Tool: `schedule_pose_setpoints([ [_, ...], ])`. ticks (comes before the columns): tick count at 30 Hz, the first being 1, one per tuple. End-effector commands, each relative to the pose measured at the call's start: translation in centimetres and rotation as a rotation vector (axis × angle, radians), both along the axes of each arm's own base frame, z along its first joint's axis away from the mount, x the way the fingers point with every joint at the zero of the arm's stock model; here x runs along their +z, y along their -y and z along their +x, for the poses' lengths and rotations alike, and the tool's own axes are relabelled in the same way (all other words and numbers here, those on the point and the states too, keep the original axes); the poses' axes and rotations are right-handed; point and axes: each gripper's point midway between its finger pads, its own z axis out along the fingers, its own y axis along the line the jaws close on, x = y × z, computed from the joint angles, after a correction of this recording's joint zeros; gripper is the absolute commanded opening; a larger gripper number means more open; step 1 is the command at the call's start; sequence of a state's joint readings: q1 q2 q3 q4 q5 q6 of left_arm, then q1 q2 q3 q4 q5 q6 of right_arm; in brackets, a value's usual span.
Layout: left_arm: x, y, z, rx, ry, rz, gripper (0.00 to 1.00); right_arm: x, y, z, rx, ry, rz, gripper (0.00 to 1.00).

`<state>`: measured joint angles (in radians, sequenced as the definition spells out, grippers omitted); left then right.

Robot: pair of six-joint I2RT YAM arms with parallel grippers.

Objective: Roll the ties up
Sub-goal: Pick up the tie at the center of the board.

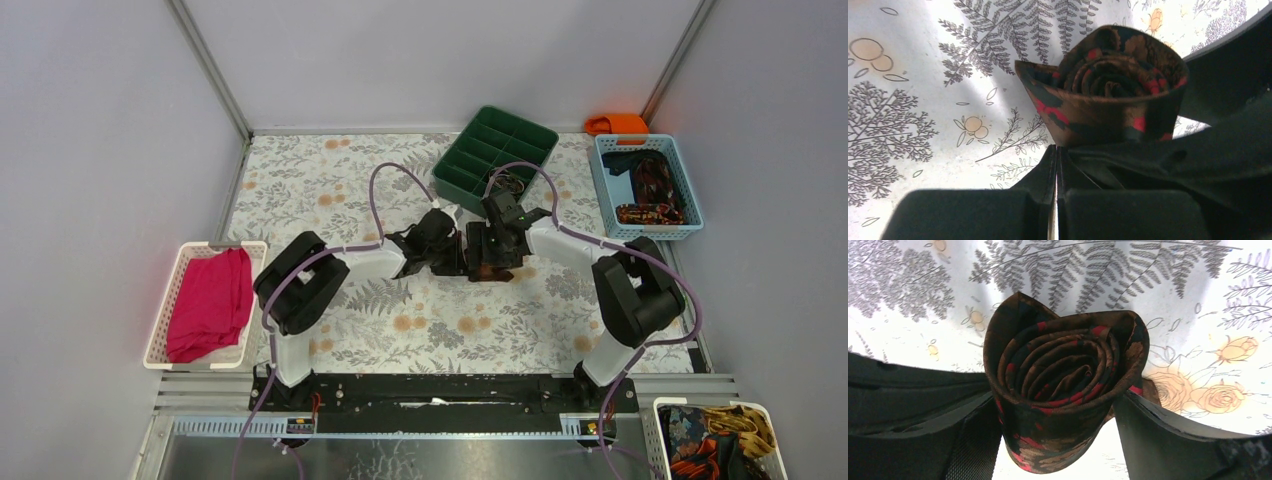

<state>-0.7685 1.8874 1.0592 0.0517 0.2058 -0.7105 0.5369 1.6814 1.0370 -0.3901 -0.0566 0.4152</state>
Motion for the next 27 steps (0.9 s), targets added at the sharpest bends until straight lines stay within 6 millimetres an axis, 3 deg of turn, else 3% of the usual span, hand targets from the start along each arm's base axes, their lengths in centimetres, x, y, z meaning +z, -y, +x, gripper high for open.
schedule_pose_setpoints([
  [1, 1.8, 3.3, -0.8, -0.077, 0.011, -0.123, 0.00, -1.1, 1.1, 1.3, -0.033, 0.026, -0.096, 0.80],
  [4, 1.6, 3.7, -0.9, -0.086, 0.002, -0.139, 0.00, -1.9, 1.1, 1.4, -0.034, 0.017, -0.108, 0.72],
  [10, 1.5, 3.7, -1.0, -0.088, 0.005, -0.141, 0.00, -2.9, 1.5, 2.0, -0.040, 0.063, -0.153, 0.47],
  [12, 1.3, 3.3, -0.9, -0.081, 0.010, -0.126, 0.00, -2.7, 1.3, 2.3, -0.031, 0.102, -0.155, 0.34],
  [17, 1.4, 1.4, -0.4, -0.019, 0.021, -0.096, 0.00, -1.7, 0.4, 3.2, -0.018, 0.214, -0.176, 0.13],
  [27, 2.1, -4.9, 1.7, 0.196, 0.033, -0.050, 0.00, 3.0, -2.3, 5.7, -0.079, 0.520, -0.065, 0.02],
])
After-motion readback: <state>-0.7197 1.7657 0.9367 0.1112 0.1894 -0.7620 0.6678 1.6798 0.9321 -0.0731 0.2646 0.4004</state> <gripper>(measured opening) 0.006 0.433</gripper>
